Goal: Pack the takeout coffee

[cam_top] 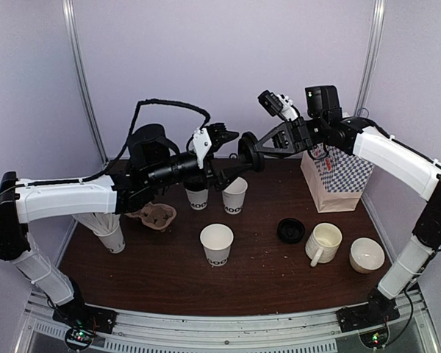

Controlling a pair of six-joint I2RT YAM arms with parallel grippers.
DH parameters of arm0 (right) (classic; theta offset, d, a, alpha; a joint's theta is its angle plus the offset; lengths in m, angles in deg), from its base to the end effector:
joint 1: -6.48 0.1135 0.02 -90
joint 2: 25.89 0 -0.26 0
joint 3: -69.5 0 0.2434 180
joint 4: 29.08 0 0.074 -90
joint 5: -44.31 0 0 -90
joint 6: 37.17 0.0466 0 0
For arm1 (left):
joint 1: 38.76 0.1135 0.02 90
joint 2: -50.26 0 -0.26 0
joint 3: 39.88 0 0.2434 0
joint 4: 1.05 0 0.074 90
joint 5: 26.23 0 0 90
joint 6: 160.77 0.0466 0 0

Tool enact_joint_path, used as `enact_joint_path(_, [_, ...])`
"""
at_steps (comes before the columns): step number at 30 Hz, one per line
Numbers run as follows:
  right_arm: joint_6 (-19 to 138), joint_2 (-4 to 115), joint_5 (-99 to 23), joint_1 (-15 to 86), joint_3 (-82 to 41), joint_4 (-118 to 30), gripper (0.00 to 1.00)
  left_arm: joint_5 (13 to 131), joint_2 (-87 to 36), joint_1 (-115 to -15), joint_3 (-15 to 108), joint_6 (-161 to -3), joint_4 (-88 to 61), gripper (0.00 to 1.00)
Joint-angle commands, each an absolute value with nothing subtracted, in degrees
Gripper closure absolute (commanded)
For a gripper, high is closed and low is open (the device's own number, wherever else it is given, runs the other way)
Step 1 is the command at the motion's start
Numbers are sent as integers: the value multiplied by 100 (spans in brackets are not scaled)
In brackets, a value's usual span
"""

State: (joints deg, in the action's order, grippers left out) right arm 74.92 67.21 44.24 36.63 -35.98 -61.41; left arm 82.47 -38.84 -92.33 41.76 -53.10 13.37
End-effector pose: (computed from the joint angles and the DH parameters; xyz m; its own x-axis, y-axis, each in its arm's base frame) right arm 0.2718 0.2118 0.4000 -0.5793 -0.3359 -0.7427 -0.6428 -0.3720 0.6696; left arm 0.2104 -0.3102 0.3562 0.3573 0.0001 -0.9340 0.8844 0.3216 0.3383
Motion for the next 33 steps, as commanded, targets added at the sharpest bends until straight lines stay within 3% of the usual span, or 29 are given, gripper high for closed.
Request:
enact_joint_path(1, [7596, 6754, 4356, 3698, -3548, -5616, 91, 8619, -3821, -9299, 4162, -5167, 1194, 18])
enact_joint_path(7, [7777, 6792, 4352, 3691, -3493, -5382, 91, 8457, -3627, -9299, 3908, -5056, 1371, 11])
enact_joint_path(23, [8660, 6814, 4384, 3705, -3258, -4368, 91, 7922, -3734, -9298, 4021, -5085, 1614, 10])
enact_joint_path(33, [11043, 6954, 4475, 3768, -2757, -1232, 90, 7651, -3819, -9290, 4063, -5166, 1765, 9])
